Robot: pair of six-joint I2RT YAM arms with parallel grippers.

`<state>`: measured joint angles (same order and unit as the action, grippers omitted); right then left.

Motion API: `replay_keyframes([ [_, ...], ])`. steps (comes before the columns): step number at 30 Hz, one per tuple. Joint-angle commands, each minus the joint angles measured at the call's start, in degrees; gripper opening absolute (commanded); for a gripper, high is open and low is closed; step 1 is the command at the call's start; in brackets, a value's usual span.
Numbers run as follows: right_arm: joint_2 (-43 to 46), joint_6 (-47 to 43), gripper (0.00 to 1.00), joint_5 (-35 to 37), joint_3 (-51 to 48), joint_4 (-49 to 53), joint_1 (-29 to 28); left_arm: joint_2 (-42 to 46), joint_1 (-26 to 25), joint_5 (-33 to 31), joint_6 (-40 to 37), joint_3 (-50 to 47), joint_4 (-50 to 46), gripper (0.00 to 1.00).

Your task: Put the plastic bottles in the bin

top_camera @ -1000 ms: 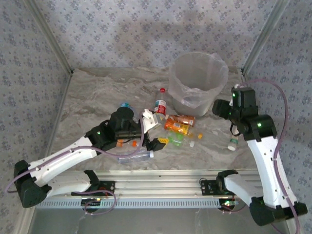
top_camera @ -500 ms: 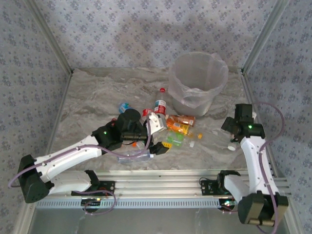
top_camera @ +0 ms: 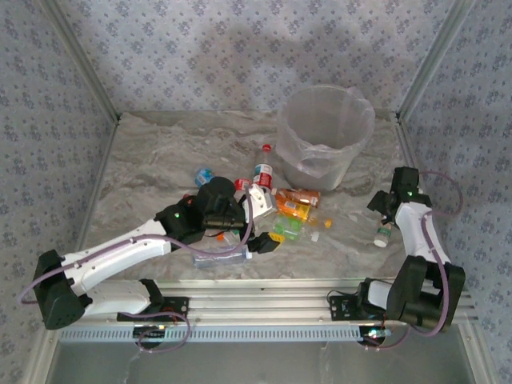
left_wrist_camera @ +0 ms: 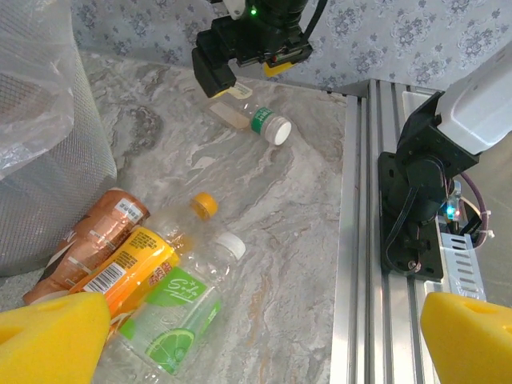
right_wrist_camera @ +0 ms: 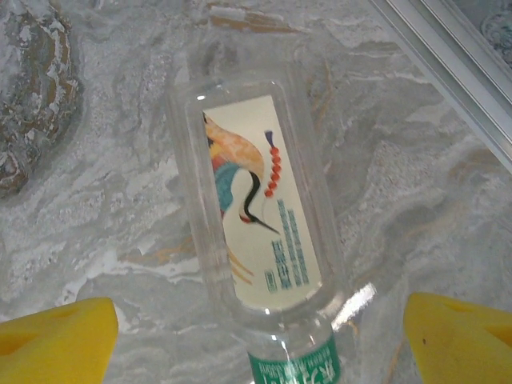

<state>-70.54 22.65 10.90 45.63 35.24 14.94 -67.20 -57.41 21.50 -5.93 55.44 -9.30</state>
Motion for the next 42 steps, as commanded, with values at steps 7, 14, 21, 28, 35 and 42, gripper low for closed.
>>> replay_keyframes([
  [7, -6.5, -1.4, 0.92, 1.8, 0.0, -4.0, 0.5, -0.3, -0.4, 0.4, 0.3, 2.2, -0.6, 1.0],
  [14, -10.6, -1.7, 0.9, 1.4, 0.3, -5.8, 1.1, -1.6, -0.4, 0.1, 0.3, 2.3, -0.7, 1.0],
  [21, -13.2, -1.4, 0.86, 1.1, 1.2, -6.1, 1.3, -1.7, -0.4, -0.3, 0.2, 2.4, -0.9, 1.0],
  [28, -14.0, -1.2, 0.81, 0.9, 1.3, -6.4, 1.3, -1.3, -0.4, -1.0, -0.2, 2.5, -1.2, 1.0],
  [35, -12.0, -1.3, 0.68, 1.4, 0.7, -6.8, 1.1, -1.1, -0.4, -1.4, -0.3, 2.4, -1.2, 1.0],
  [42, -7.2, -0.9, 0.6, 0.1, -0.1, -5.9, 0.6, -1.1, -0.4, -1.9, -0.7, 2.6, -1.5, 1.0],
])
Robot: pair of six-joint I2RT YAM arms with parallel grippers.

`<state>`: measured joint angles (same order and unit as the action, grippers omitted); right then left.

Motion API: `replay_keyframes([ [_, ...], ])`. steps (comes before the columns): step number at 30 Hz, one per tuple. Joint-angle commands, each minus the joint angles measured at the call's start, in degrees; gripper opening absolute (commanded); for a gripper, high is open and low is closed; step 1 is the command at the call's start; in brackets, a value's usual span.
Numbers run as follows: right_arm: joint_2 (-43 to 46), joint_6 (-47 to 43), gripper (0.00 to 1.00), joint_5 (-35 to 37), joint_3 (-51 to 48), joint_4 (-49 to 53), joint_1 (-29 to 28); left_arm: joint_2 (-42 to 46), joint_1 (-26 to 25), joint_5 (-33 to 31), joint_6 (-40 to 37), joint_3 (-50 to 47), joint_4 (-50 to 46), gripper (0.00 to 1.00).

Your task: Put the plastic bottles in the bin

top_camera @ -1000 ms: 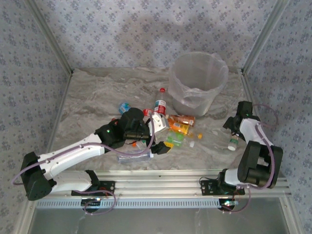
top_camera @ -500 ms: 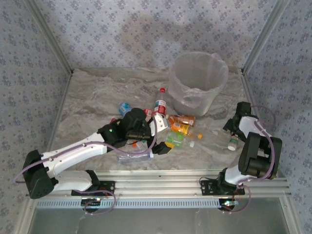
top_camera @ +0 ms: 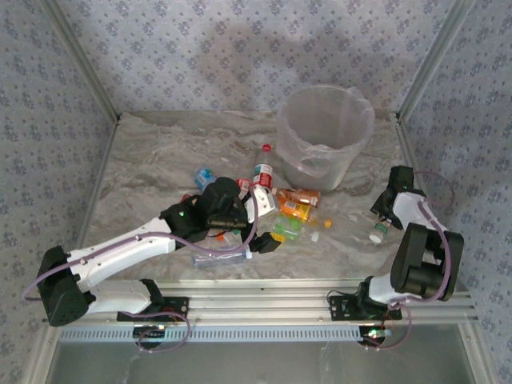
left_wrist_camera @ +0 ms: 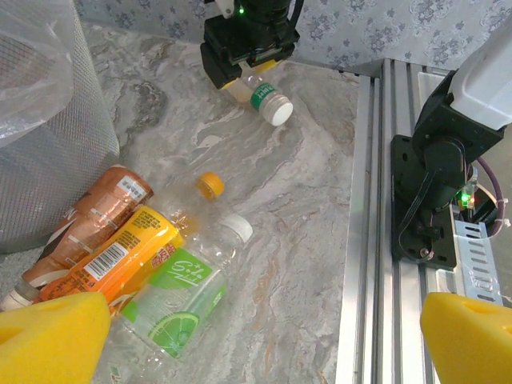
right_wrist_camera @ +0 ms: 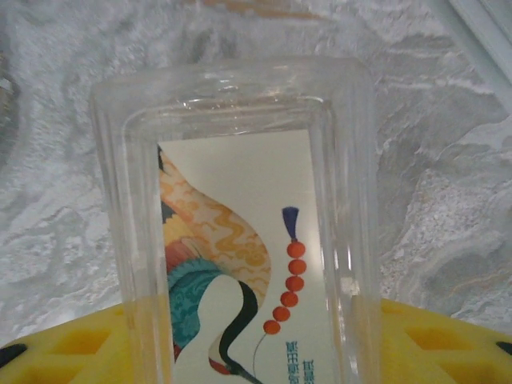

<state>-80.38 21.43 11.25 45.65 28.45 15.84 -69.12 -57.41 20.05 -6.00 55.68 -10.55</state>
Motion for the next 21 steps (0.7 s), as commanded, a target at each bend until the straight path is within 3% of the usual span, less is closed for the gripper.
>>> replay_keyframes([
  [1, 3.9, 0.6, 0.59, -0.7, 0.0, 1.2, -0.5, 1.0, -0.4, -0.6, -0.8, 2.3, -0.3, 1.0],
  [12, 19.0, -0.3, 0.53, -4.0, 5.8, 7.6, -3.7, 1.7, -0.4, -0.9, -1.2, 2.5, -0.6, 1.0],
  [21, 24.7, -2.3, 0.51, -3.1, 16.4, 10.6, -12.9, 3.5, -0.4, -2.0, -1.7, 2.1, -0.2, 1.0],
])
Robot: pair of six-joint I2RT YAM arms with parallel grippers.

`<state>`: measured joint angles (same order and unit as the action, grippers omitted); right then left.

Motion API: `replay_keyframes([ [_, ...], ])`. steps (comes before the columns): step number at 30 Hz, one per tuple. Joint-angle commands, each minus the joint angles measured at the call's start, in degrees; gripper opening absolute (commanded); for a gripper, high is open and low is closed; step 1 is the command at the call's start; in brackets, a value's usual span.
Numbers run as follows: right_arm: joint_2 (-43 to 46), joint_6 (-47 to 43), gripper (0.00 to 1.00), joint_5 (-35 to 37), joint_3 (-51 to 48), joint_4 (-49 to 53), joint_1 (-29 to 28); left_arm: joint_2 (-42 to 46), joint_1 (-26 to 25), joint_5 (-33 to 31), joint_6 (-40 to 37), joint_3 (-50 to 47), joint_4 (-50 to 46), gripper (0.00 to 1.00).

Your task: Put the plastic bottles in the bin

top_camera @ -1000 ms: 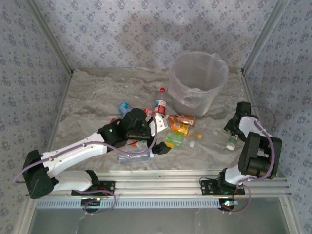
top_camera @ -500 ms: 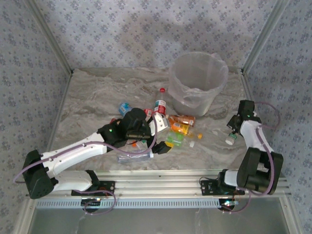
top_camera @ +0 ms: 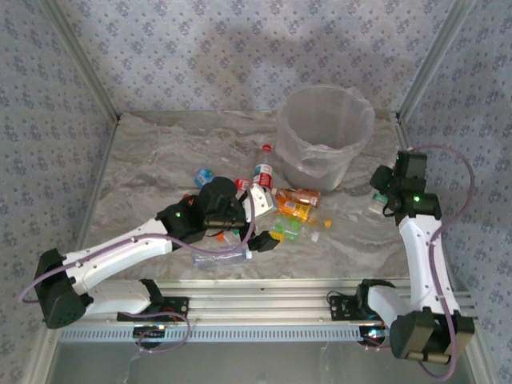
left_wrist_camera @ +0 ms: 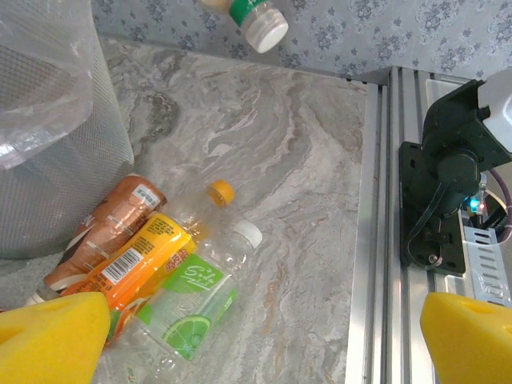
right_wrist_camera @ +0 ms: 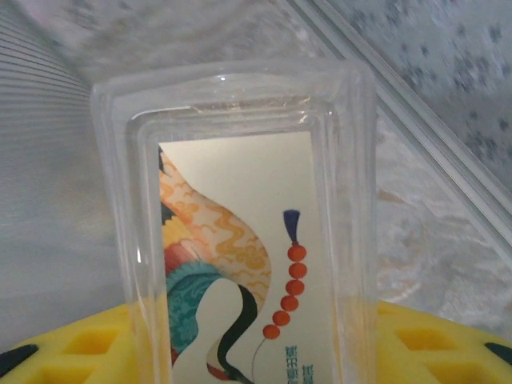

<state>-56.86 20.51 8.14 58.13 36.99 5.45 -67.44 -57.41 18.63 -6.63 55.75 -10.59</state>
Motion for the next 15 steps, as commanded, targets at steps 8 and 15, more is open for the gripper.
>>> replay_keyframes([
  [8, -1.5, -4.3, 0.51, 5.0, 17.9, 1.7, -15.9, 2.4, -0.4, -1.6, -1.5, 1.9, -0.3, 1.0],
  [15, -9.4, -8.1, 0.5, 6.7, 29.1, 0.2, -23.0, 3.4, -0.4, -3.0, -1.8, 1.5, 0.1, 1.0],
])
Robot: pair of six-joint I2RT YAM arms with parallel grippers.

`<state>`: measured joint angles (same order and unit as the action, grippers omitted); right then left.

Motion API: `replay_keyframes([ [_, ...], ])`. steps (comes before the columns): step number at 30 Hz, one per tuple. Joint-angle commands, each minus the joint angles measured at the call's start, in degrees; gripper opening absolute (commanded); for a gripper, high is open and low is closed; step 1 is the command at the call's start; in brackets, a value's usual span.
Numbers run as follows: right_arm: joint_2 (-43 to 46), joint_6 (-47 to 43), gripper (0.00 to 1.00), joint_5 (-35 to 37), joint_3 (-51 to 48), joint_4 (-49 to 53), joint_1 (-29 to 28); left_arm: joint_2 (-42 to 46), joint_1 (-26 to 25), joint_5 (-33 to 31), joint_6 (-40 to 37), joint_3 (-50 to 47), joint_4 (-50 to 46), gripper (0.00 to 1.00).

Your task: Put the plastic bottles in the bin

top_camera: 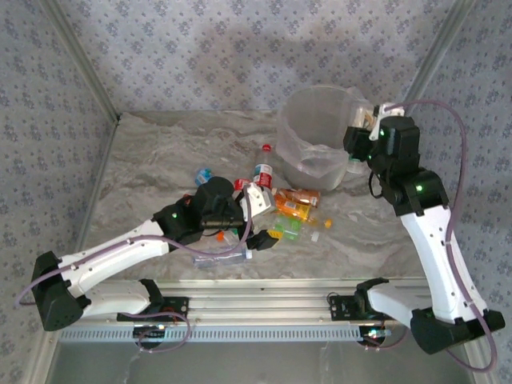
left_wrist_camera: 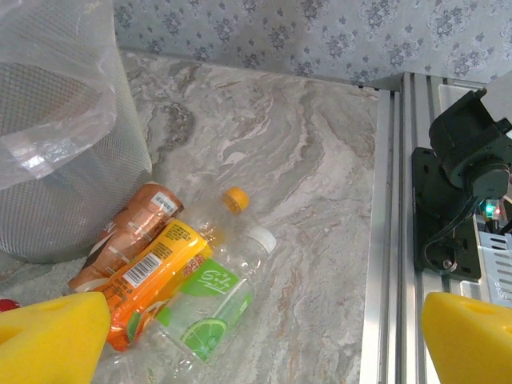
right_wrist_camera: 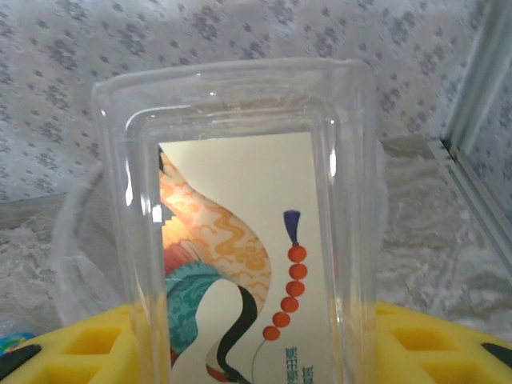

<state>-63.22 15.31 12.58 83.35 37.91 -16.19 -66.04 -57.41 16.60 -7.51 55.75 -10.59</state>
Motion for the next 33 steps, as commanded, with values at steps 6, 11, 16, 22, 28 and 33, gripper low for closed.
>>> replay_keyframes([
  [6, -11.6, -7.3, 0.49, 1.7, 11.3, -1.8, -3.2, 4.1, -0.1, -4.8, -0.7, 0.1, 2.1, 1.0],
  [11, -19.3, -10.8, 0.48, -0.1, 16.9, -1.9, -3.2, 5.1, 0.7, -5.7, -0.5, -0.5, 3.0, 1.0],
  [16, -26.7, -13.6, 0.48, -2.5, 21.2, -0.7, -3.0, 5.3, 1.2, -5.1, -0.3, -0.4, 2.9, 1.0],
  [22, -33.2, -14.7, 0.48, -8.8, 24.5, 3.5, -0.8, 5.3, 1.3, -4.8, -0.4, -0.6, 3.0, 1.0],
  [28, -36.3, -13.0, 0.49, -15.9, 22.4, 6.1, 2.1, 5.2, 1.3, -5.1, -0.8, -0.6, 3.0, 1.0],
  [33, -39.0, -12.1, 0.48, -19.3, 21.6, 8.8, 3.8, 5.0, 1.4, -4.8, -0.9, -0.6, 2.9, 1.0],
])
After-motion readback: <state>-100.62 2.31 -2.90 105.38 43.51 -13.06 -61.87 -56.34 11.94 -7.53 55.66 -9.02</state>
